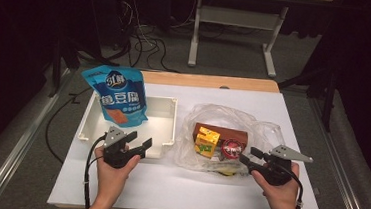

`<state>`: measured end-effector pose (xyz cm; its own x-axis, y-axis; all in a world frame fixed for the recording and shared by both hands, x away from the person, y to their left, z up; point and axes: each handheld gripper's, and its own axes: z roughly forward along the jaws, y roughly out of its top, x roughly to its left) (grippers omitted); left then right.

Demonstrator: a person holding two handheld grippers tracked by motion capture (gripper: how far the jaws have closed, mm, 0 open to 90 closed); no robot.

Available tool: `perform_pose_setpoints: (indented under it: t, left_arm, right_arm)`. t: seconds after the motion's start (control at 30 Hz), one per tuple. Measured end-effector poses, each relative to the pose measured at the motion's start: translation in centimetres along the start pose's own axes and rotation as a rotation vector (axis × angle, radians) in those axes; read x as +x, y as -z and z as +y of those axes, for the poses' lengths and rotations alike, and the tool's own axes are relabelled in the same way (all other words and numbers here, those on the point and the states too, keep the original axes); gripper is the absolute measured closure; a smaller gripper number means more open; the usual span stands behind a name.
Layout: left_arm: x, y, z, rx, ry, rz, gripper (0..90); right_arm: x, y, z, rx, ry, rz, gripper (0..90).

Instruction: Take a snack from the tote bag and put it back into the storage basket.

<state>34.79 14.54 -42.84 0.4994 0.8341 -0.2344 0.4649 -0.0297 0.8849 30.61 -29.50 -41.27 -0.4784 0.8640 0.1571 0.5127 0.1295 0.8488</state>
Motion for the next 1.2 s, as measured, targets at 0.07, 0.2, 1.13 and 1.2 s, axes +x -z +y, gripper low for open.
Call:
perform_pose_setpoints:
  t: [0.07,0.2,1.13,1.2]
  left_arm:
    - [0.1,0.1,0.1,-0.003,0.001,0.001,35.8]
    - [0.4,0.2,0.1,-0.004,0.01,0.0,35.8]
    - [0.6,0.3,0.2,-0.005,0.007,-0.007,35.9]
    - [0.6,0.2,0.2,-0.003,0.009,-0.008,35.9]
  right_arm:
    - [0.3,-0.4,0.5,0.0,0.013,0.009,42.5]
    - [1.0,-1.3,1.4,0.011,0.045,0.04,38.7]
    - [3.6,-7.1,5.2,0.124,0.138,0.14,28.8]
    - [3.7,-7.6,5.2,0.133,0.145,0.138,28.3]
